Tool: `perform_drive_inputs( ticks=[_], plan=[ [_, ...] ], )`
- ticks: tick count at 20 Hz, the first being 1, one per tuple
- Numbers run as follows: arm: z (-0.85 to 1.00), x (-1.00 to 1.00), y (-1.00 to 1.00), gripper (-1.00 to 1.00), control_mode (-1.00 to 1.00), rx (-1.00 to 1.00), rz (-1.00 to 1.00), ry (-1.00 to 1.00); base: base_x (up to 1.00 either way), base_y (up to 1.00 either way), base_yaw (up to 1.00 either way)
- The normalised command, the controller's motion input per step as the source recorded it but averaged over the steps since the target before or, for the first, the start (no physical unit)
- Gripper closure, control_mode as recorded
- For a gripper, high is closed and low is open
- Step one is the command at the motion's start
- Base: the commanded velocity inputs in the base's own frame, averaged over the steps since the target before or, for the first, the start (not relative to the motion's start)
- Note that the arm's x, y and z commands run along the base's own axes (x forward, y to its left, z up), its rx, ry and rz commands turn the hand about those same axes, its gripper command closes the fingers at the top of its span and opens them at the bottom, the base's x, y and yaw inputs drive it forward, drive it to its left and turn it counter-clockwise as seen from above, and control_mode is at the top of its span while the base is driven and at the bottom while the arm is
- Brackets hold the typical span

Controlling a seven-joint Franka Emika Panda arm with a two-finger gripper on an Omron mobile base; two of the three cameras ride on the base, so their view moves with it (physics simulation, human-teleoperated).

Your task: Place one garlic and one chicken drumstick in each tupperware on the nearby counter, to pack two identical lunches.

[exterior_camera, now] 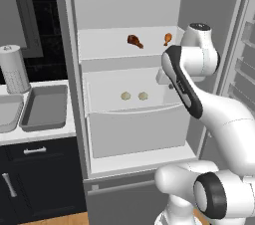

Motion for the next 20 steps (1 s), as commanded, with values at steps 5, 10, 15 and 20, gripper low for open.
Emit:
perform_drive_inputs(
  ticks=[5,10,15,20],
  plan=[
    [-0.26,0.00,0.07,-1.00,-1.00,0.00,0.00,0.00,0.00,0.00,0.00],
    [-0.39,0.00,0.23,-1.00,-1.00,0.00,-0.01,-0.07,0.00,0.00,0.00],
    [-0.49,0.10,0.28,-1.00,-1.00,0.00,-0.01,-0.19,0.00,0.00,0.00],
    [-0.38,0.49,0.28,-1.00,-1.00,0.02,-0.03,-0.01,0.00,0.00,0.00]
  ],
)
